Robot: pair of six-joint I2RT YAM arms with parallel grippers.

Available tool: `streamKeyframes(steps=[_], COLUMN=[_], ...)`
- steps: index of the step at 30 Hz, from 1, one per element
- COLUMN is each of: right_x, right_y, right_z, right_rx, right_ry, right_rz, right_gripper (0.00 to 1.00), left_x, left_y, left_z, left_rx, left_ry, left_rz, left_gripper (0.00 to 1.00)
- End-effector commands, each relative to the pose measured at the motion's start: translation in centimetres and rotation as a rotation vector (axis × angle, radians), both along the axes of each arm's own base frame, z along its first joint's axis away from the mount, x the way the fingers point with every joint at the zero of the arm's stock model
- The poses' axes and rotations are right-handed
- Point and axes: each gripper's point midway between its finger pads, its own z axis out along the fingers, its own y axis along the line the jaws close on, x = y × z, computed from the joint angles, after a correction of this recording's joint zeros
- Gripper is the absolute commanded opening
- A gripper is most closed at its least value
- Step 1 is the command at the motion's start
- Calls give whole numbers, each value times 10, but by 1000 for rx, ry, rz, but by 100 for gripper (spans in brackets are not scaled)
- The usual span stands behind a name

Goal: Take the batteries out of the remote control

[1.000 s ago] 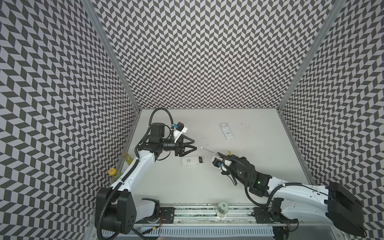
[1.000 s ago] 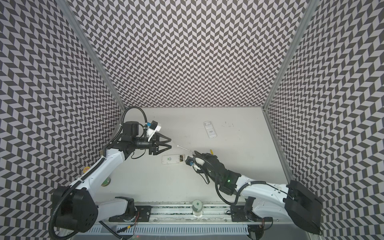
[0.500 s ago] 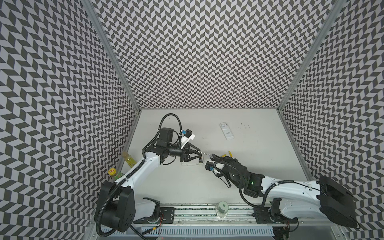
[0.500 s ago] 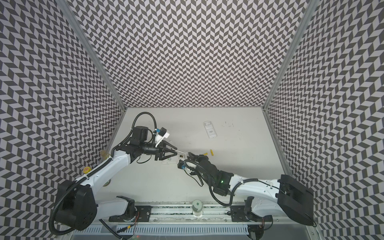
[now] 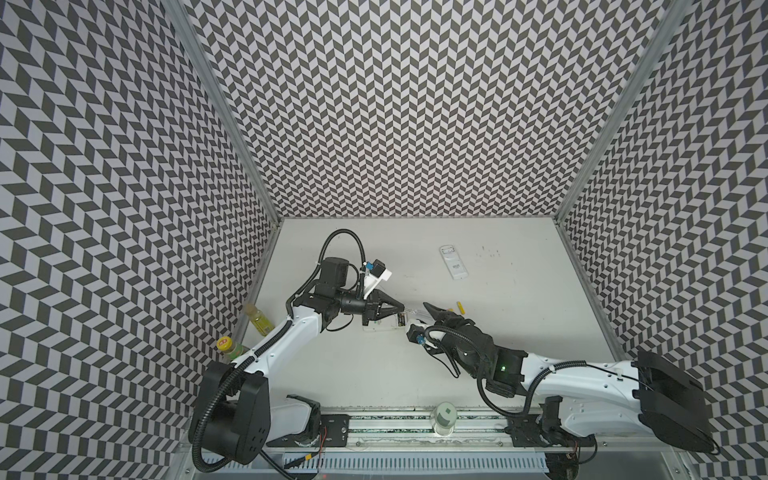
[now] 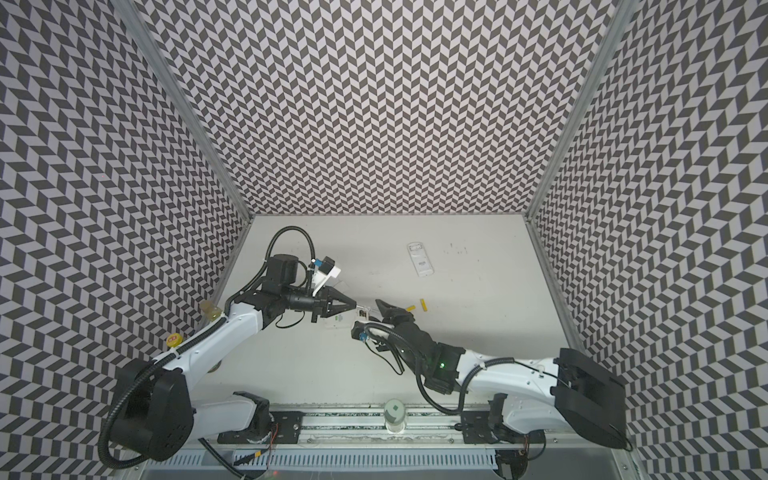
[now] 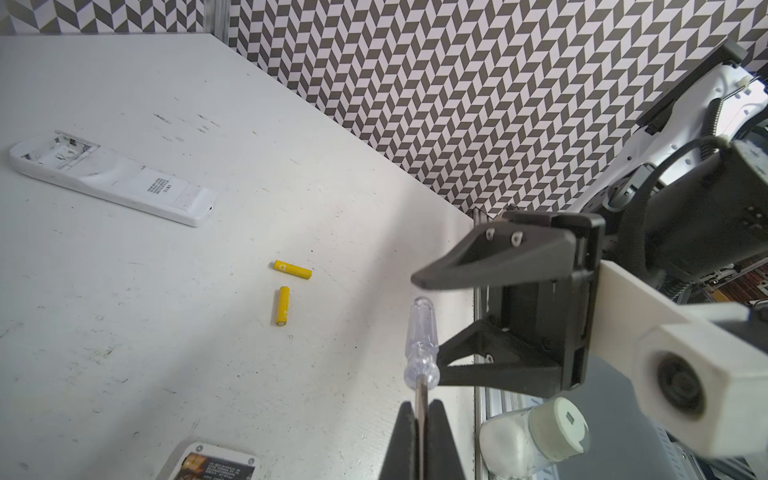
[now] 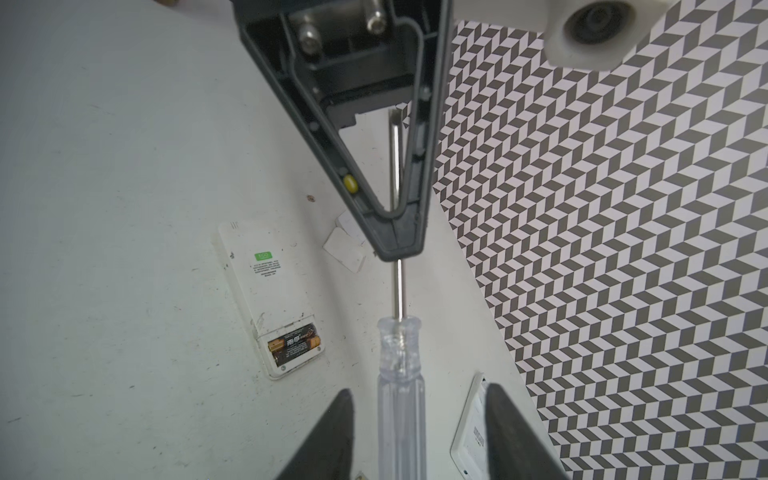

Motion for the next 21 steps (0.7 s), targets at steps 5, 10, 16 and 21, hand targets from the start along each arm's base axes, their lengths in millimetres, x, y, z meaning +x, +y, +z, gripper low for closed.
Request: streamKeyframes(steps=[5,10,16,21], right_x=[-3,9,37,46], right_y=[-35,-49,-53,-35], right_z=[29,39,35,36], right_rx=[324,539,739,854], right_ry=[49,204,495,673], right_rz=[-48,-37,-77,-47], right_gripper=[100,100,100,100], left_x=[15,21,24,37], left_y=[16,26,35,41], left_z=[14,19,31,32], left_rx=[-61,-83,-115,-111], left_ry=[-5,-31,-32,24], left_rz=[78,103,122,212], left_gripper=[0,0,0,0])
